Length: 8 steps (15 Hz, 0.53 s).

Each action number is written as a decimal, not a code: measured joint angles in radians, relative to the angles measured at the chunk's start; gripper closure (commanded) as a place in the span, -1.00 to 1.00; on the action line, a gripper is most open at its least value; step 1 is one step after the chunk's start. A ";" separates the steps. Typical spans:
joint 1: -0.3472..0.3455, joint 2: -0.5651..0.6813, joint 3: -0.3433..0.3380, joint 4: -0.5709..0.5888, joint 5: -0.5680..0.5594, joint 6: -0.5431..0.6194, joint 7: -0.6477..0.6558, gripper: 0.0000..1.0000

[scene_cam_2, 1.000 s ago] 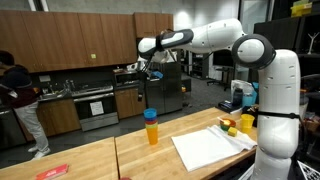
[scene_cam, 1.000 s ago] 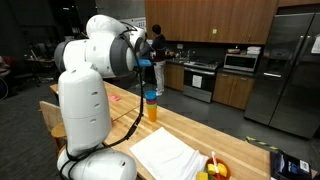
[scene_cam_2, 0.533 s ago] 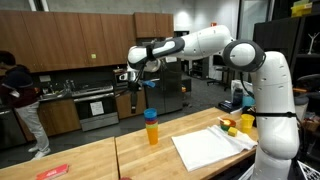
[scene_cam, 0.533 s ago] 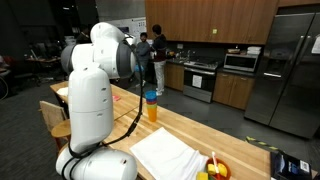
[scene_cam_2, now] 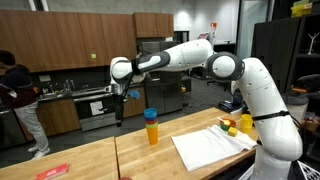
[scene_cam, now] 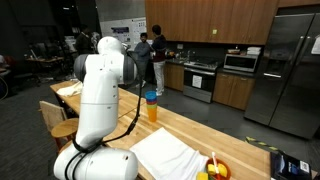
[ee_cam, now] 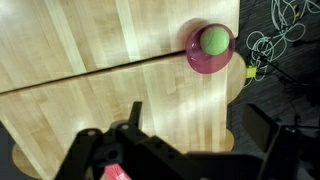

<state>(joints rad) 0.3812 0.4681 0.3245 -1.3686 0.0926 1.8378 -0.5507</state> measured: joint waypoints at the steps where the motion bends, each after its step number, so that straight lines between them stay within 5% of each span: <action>1: 0.022 0.035 0.001 0.033 -0.020 0.000 0.030 -1.00; 8: 0.151 0.231 -0.001 0.207 -0.135 -0.055 0.172 -1.00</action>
<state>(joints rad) 0.5323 0.6987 0.3233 -1.1620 -0.0424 1.7828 -0.3790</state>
